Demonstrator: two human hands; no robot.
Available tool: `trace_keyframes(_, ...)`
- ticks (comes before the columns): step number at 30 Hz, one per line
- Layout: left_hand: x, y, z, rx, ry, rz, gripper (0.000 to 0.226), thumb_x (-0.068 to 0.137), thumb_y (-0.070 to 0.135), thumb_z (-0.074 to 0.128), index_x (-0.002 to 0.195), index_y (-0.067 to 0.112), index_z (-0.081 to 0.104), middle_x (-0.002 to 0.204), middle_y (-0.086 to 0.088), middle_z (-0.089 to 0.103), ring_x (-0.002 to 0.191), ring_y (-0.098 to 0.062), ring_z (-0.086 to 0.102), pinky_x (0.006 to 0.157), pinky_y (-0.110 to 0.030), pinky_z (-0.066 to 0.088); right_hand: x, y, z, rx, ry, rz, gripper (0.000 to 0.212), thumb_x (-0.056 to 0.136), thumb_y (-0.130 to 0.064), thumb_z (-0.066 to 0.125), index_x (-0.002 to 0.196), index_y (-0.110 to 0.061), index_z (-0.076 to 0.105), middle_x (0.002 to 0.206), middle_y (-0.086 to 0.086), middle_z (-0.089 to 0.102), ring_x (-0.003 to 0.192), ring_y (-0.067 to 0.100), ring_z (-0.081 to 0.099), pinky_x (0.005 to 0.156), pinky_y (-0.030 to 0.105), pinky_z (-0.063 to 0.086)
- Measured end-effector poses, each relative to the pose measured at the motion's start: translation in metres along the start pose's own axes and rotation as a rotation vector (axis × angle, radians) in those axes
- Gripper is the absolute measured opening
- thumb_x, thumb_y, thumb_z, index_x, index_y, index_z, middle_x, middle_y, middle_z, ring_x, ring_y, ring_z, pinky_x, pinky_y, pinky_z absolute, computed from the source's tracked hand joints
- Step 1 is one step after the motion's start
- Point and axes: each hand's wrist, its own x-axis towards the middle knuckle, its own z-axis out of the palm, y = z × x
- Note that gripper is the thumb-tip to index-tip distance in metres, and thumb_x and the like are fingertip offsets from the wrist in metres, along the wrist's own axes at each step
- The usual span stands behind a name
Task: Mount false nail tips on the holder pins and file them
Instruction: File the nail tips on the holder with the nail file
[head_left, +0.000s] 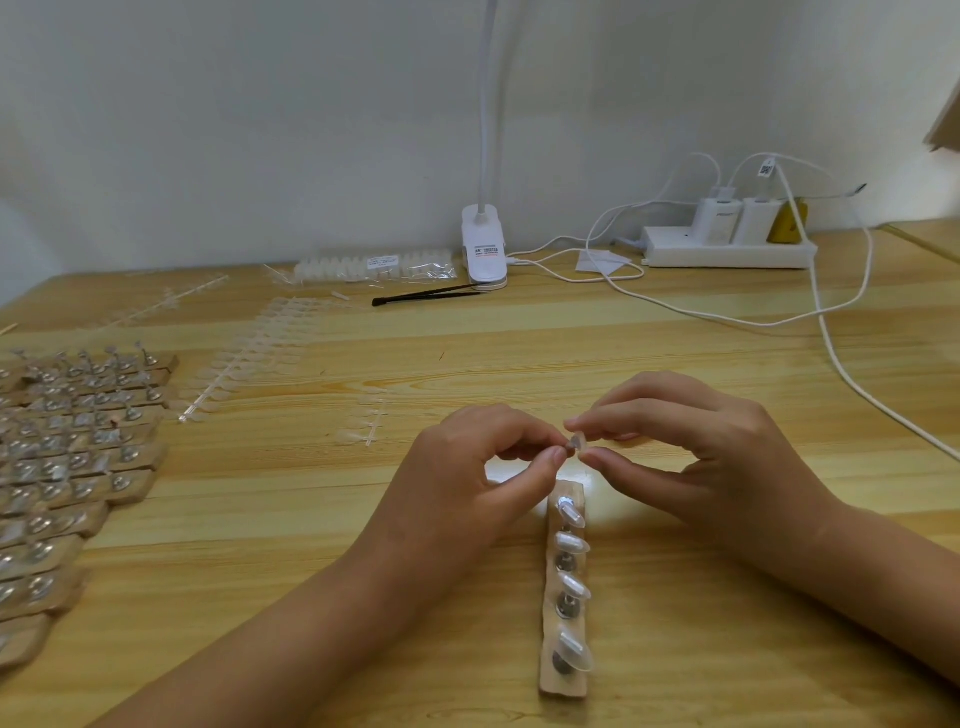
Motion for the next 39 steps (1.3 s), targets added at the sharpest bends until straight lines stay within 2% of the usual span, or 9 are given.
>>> trace_keyframes(8,0.0,-0.001,0.001,0.003,-0.004,0.009,0.012,0.09,0.018,0.07,0.093,0.029,0.072,0.085,0.022,0.067,0.09,-0.005,0.062,0.079,-0.015,0.046,0.001,-0.001,0.001,-0.03,-0.014,-0.023,0.026,0.089,-0.029,0.062,0.101,-0.011,0.075,0.093,-0.001,0.069,0.085,0.01,0.065,0.072,0.029,0.055)
trace_keyframes(13,0.001,-0.002,0.002,0.008,0.001,0.015,0.009,0.09,0.019,0.069,0.095,0.026,0.073,0.086,0.019,0.068,0.09,-0.007,0.062,0.079,-0.017,0.047,0.001,-0.001,0.002,0.034,-0.036,0.028,0.026,0.089,-0.032,0.067,0.105,-0.013,0.075,0.095,-0.004,0.07,0.089,0.009,0.067,0.074,0.03,0.056)
trace_keyframes(16,0.001,-0.002,0.002,-0.026,0.009,0.008,0.01,0.09,0.022,0.069,0.095,0.03,0.072,0.087,0.018,0.069,0.091,-0.009,0.064,0.08,-0.021,0.049,0.003,-0.004,0.0,0.377,-0.03,0.317,0.033,0.081,-0.039,0.069,0.11,-0.022,0.07,0.09,-0.006,0.072,0.09,0.01,0.069,0.079,0.024,0.056)
trace_keyframes(18,0.001,-0.002,0.003,-0.042,0.016,0.015,0.011,0.09,0.021,0.069,0.095,0.029,0.072,0.087,0.017,0.07,0.089,-0.01,0.064,0.08,-0.021,0.049,0.007,-0.005,-0.002,0.652,-0.044,0.472,0.033,0.076,-0.036,0.068,0.103,-0.016,0.067,0.084,0.0,0.072,0.08,0.007,0.068,0.073,0.019,0.054)
trace_keyframes(20,0.0,-0.001,0.002,-0.064,0.015,0.018,0.011,0.09,0.019,0.069,0.096,0.028,0.073,0.086,0.017,0.071,0.087,-0.009,0.066,0.079,-0.017,0.049,0.008,-0.004,-0.003,0.766,-0.107,0.522,0.026,0.078,-0.029,0.068,0.093,-0.008,0.064,0.075,0.0,0.071,0.07,0.007,0.065,0.067,0.018,0.052)
trace_keyframes(29,-0.002,0.003,0.001,-0.041,0.017,0.105,0.01,0.091,0.02,0.065,0.098,0.021,0.073,0.084,0.015,0.071,0.086,-0.005,0.065,0.081,-0.019,0.048,0.008,-0.008,-0.001,0.725,-0.184,0.531,0.027,0.079,-0.033,0.073,0.078,-0.009,0.062,0.069,-0.003,0.066,0.065,0.006,0.058,0.063,0.017,0.049)
trace_keyframes(33,-0.001,0.012,0.003,-0.18,0.016,0.16,0.01,0.094,0.023,0.061,0.099,0.03,0.068,0.085,0.012,0.071,0.086,-0.011,0.068,0.082,-0.024,0.051,0.011,-0.009,-0.006,0.814,-0.208,0.485,0.023,0.079,-0.037,0.072,0.082,-0.015,0.064,0.072,-0.003,0.065,0.069,0.009,0.058,0.067,0.02,0.051)
trace_keyframes(36,-0.002,0.015,0.008,-0.253,-0.013,0.146,0.012,0.094,0.023,0.059,0.099,0.031,0.067,0.087,0.012,0.072,0.089,-0.014,0.07,0.084,-0.03,0.053,0.014,0.009,-0.018,0.814,0.036,0.498,0.026,0.078,-0.05,0.071,0.082,-0.024,0.07,0.074,-0.004,0.065,0.07,0.01,0.058,0.07,0.021,0.05)
trace_keyframes(39,0.0,0.008,0.004,-0.319,-0.011,0.044,0.012,0.095,0.018,0.062,0.099,0.027,0.069,0.091,0.009,0.074,0.093,-0.013,0.071,0.086,-0.025,0.053,0.011,0.036,-0.029,0.427,0.194,0.522,0.007,0.087,-0.039,0.069,0.086,-0.032,0.069,0.081,-0.009,0.068,0.076,0.005,0.06,0.073,0.016,0.047)
